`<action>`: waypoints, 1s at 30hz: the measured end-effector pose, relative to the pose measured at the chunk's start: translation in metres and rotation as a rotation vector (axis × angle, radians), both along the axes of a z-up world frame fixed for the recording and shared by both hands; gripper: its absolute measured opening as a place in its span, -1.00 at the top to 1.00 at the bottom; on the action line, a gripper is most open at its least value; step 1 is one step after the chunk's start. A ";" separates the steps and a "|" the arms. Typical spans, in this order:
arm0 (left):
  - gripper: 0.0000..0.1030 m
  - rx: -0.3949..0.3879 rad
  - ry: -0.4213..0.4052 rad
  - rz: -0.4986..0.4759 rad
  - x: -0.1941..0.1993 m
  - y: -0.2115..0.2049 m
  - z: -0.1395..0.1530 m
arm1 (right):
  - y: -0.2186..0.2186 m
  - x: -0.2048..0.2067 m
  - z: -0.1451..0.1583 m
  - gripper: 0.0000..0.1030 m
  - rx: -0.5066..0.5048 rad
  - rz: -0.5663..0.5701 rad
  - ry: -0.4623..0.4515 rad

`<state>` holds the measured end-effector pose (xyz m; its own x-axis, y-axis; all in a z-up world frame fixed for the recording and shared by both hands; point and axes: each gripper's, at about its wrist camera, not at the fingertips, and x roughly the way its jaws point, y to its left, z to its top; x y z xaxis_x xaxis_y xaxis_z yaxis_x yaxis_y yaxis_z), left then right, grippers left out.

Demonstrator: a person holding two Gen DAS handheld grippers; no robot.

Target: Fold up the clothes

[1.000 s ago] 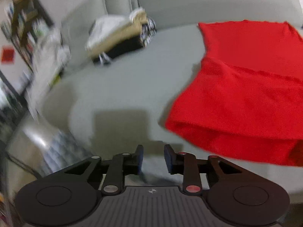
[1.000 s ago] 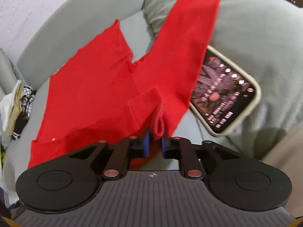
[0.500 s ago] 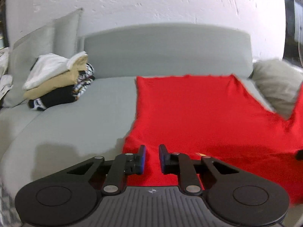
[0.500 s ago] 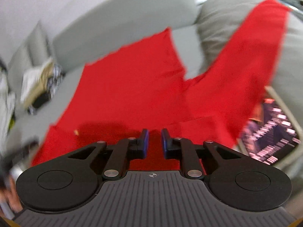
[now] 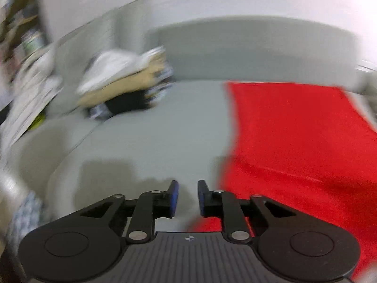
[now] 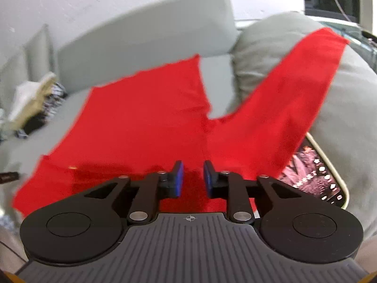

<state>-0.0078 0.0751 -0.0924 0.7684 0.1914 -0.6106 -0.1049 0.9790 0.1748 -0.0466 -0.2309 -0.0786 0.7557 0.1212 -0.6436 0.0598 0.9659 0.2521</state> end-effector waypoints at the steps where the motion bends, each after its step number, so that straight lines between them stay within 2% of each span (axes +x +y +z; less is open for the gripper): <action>1: 0.63 -0.003 0.004 -0.069 -0.008 -0.015 -0.002 | 0.005 -0.001 0.002 0.45 0.011 0.033 0.002; 2: 0.55 -0.004 0.017 -0.134 -0.015 -0.032 -0.005 | 0.012 -0.001 0.002 0.45 0.007 0.065 0.006; 4: 0.54 0.008 0.027 -0.240 -0.025 -0.063 -0.015 | 0.027 -0.001 0.002 0.45 -0.010 0.126 0.014; 6: 0.53 0.053 0.040 -0.298 -0.030 -0.084 -0.030 | 0.042 -0.003 0.002 0.45 -0.029 0.183 0.012; 8: 0.53 0.110 0.046 -0.321 -0.035 -0.092 -0.040 | 0.051 -0.006 -0.003 0.47 -0.056 0.238 0.035; 10: 0.53 0.156 0.068 -0.329 -0.036 -0.093 -0.043 | 0.055 -0.009 -0.014 0.49 -0.122 0.260 0.114; 11: 0.53 0.167 0.083 -0.334 -0.035 -0.092 -0.041 | 0.053 -0.014 -0.018 0.51 -0.138 0.264 0.123; 14: 0.53 0.222 0.131 -0.346 -0.038 -0.092 -0.034 | 0.036 -0.027 -0.015 0.52 -0.105 0.242 0.181; 17: 0.47 0.179 0.153 -0.326 -0.045 -0.085 -0.017 | 0.022 -0.038 -0.008 0.42 -0.065 0.203 0.263; 19: 0.32 0.122 0.132 -0.330 -0.053 -0.088 -0.006 | 0.011 -0.048 0.003 0.36 -0.037 0.172 0.235; 20: 0.19 0.106 0.126 -0.336 -0.055 -0.093 -0.003 | 0.006 -0.054 0.009 0.22 -0.020 0.160 0.207; 21: 0.16 0.097 0.124 -0.348 -0.055 -0.100 -0.001 | 0.002 -0.056 0.014 0.14 -0.003 0.146 0.184; 26: 0.10 0.128 0.128 -0.455 -0.049 -0.143 0.005 | -0.020 -0.058 0.033 0.13 0.105 0.072 0.115; 28: 0.02 0.106 0.116 -0.482 -0.048 -0.153 0.012 | -0.038 -0.057 0.042 0.06 0.150 0.027 0.086; 30: -0.15 0.071 0.114 -0.485 -0.047 -0.158 0.021 | -0.062 -0.059 0.052 -0.06 0.200 -0.055 0.046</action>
<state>-0.0550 -0.0830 -0.0715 0.7080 -0.1272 -0.6946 0.3834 0.8953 0.2268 -0.1052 -0.2931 -0.0264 0.7353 0.2093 -0.6447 0.1266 0.8920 0.4340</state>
